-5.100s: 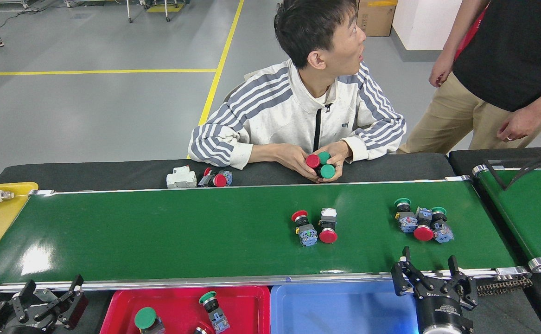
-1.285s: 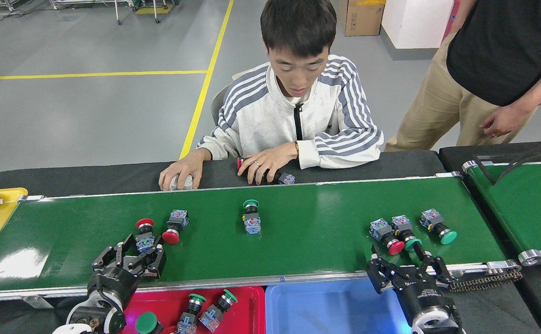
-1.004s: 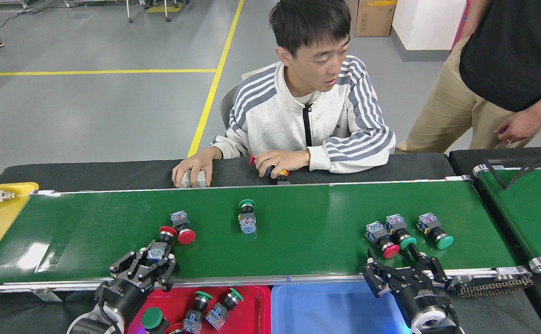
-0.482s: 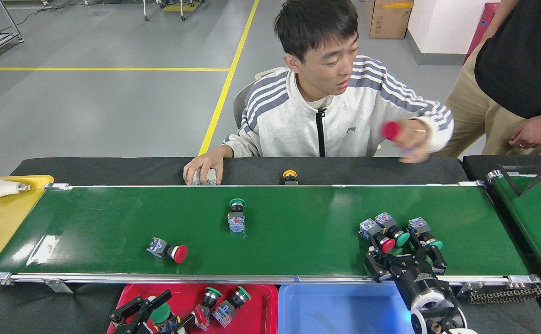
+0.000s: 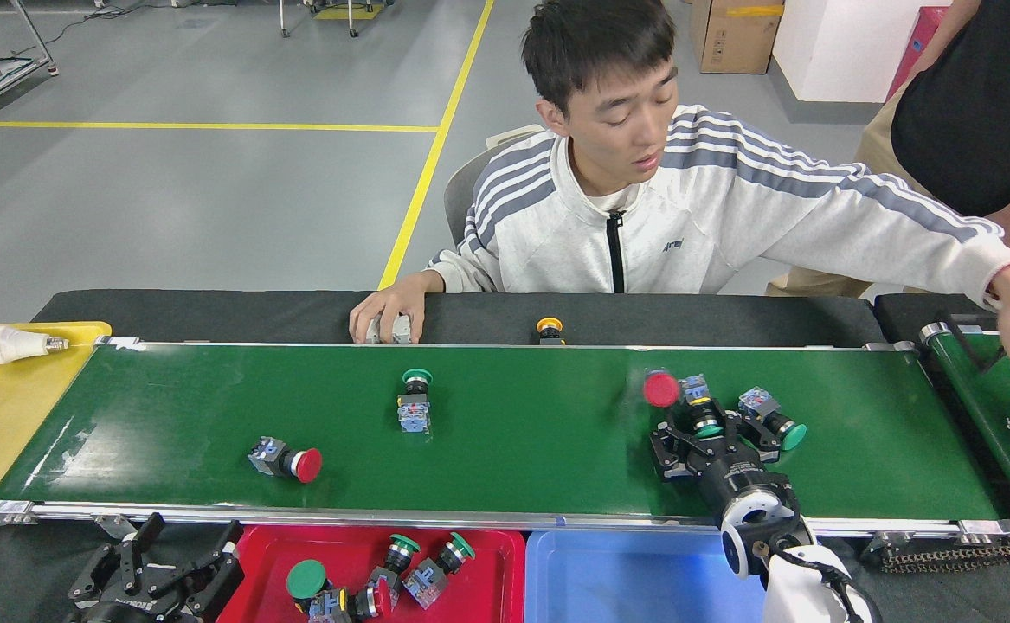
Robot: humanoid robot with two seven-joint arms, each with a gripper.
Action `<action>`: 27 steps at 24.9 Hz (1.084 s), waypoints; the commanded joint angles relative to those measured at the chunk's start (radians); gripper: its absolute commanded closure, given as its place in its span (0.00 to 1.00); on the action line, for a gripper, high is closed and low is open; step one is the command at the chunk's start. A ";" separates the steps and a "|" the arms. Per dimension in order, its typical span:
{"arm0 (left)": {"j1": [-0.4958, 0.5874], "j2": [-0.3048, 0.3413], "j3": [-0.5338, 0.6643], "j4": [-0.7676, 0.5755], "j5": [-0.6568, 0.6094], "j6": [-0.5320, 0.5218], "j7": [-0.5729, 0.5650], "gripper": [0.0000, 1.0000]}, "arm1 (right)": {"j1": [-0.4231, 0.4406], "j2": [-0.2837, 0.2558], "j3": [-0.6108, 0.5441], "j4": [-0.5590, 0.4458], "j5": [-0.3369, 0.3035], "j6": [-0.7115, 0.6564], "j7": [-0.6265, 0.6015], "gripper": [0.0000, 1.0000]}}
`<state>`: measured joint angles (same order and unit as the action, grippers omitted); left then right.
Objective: Pick switch part from conveyor to tray
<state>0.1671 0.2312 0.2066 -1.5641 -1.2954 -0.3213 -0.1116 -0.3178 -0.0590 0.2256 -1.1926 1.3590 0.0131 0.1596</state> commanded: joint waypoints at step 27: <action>-0.259 0.111 -0.001 0.342 -0.012 -0.036 0.004 0.00 | 0.324 0.090 0.046 -0.459 0.002 -0.176 -0.141 0.00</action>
<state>-0.0830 0.3238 0.2019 -1.2220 -1.3055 -0.3867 -0.1110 -0.0034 0.0170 0.3224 -1.6247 1.3642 -0.2179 0.0602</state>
